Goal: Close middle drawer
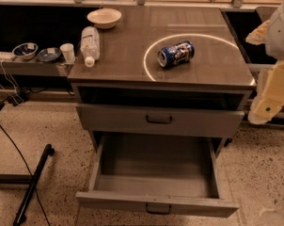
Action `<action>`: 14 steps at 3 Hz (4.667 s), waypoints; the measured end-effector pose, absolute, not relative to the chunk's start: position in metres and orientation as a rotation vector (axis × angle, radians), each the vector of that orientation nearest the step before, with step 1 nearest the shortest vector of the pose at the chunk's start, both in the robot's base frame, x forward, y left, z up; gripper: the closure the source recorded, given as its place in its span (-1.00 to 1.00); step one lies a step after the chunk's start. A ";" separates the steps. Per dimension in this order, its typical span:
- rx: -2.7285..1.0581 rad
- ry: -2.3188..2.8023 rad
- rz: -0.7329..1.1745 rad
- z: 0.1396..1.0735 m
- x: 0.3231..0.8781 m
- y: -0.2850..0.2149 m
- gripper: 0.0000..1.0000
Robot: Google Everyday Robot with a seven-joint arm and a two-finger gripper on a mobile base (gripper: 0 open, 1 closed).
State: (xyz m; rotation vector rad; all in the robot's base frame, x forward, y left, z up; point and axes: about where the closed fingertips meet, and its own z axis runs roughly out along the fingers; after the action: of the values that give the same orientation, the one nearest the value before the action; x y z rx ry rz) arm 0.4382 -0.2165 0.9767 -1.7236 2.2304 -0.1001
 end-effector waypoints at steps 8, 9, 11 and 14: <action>-2.084 1.958 0.130 0.701 0.353 -0.225 -1.00; -2.137 1.890 0.124 0.702 0.352 -0.223 -1.00; -2.159 1.901 0.390 0.587 0.352 -0.214 -1.00; -2.127 1.825 0.426 0.506 0.348 -0.190 0.27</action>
Offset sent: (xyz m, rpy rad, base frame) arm -0.0043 -0.0173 -0.1295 0.0414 -0.1040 0.0494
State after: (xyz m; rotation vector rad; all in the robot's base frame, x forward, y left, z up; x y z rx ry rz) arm 0.3478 -0.1898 0.5058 -2.1270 1.8255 0.4259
